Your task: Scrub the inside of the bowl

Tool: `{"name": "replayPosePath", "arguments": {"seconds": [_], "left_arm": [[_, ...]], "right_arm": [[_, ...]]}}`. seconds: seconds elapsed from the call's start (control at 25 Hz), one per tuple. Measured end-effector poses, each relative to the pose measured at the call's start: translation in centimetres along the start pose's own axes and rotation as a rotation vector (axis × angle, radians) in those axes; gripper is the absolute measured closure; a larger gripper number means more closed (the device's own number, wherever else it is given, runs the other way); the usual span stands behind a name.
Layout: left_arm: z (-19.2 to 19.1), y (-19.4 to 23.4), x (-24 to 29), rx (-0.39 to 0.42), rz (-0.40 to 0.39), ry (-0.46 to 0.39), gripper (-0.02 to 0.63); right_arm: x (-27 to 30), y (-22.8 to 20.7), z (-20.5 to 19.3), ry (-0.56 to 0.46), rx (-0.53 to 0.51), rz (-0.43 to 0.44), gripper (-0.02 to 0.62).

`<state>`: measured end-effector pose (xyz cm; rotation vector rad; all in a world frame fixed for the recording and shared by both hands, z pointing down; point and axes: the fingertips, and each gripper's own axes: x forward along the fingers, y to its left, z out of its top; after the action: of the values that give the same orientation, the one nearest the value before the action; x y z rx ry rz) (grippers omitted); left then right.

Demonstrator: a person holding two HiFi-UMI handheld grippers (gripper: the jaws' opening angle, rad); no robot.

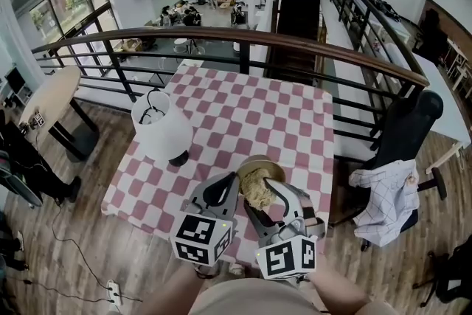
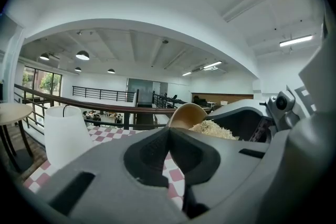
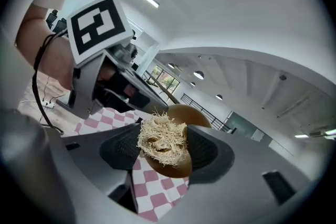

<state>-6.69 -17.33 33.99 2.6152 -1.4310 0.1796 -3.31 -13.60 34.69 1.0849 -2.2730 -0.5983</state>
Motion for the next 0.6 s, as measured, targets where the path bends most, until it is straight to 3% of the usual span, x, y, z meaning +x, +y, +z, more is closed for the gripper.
{"name": "replayPosePath", "arguments": {"seconds": [0.24,0.6], "left_arm": [[-1.2,-0.2,0.0,0.003,-0.002,0.029,0.592],[-0.6,0.0,-0.1,0.024,-0.014,0.027,0.592]], "right_arm": [[0.6,0.3,1.1,-0.049,-0.025,0.030,0.344],[0.9,-2.0,1.2,-0.046,-0.088,-0.069,0.344]]}}
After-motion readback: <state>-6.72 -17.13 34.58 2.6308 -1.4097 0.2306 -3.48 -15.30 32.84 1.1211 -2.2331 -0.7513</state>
